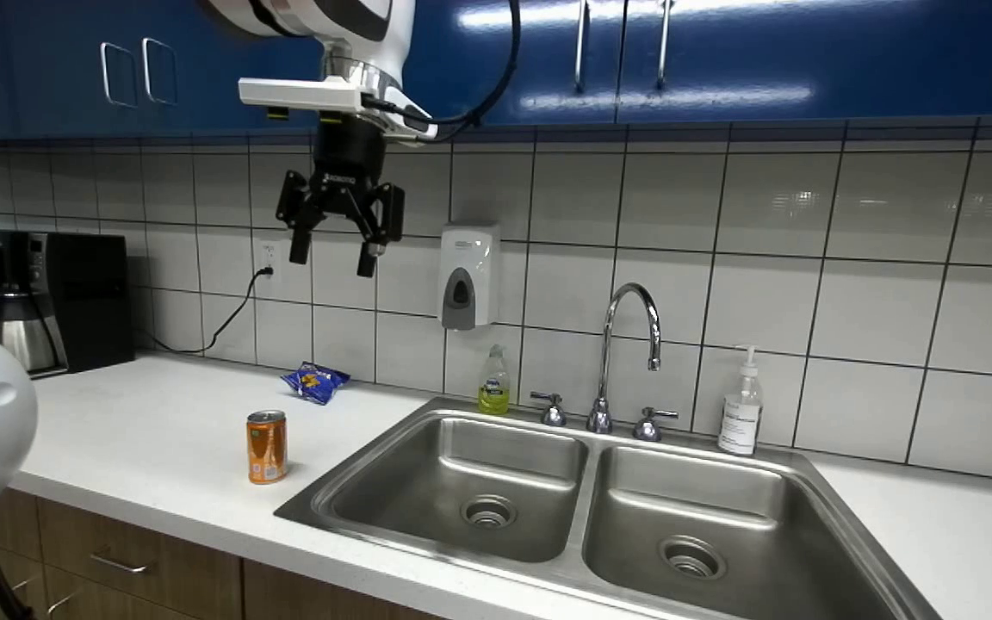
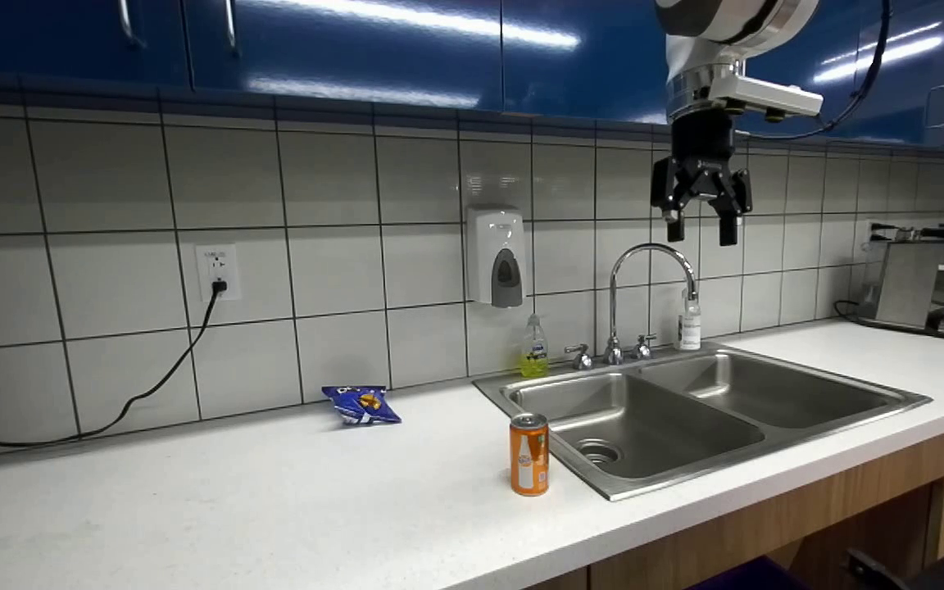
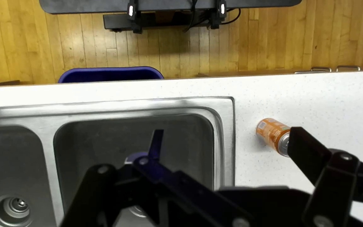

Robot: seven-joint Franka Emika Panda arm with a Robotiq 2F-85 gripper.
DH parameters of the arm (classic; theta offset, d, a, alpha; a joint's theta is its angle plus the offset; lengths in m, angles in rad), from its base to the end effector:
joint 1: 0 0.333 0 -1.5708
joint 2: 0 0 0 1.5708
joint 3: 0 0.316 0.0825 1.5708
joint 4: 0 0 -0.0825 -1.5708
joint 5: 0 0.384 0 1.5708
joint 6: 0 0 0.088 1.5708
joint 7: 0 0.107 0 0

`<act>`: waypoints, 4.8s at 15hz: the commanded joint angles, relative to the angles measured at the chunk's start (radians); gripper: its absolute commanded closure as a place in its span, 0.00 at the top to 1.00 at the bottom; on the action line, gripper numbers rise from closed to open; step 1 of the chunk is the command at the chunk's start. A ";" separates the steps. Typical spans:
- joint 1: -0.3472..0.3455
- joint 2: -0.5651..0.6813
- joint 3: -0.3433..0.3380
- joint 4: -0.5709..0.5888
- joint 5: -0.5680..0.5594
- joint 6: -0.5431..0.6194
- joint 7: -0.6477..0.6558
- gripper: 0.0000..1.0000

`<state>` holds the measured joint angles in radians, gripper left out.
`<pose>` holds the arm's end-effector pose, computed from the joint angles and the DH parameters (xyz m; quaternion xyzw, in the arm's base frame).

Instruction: Place the can of fanta in the left sink

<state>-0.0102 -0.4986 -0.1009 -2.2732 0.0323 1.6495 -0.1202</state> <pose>0.3860 -0.0448 0.5350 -0.9971 -0.0099 0.0588 0.0467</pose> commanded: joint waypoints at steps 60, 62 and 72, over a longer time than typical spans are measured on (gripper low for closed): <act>0.168 0.642 0.246 -0.019 0.144 0.643 -0.200 1.00; 0.165 0.655 0.246 -0.009 0.142 0.660 -0.198 1.00; 0.160 0.697 0.250 0.023 0.132 0.699 -0.184 1.00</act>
<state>0.1757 0.1818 0.1267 -2.2707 0.1544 2.3387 -0.2888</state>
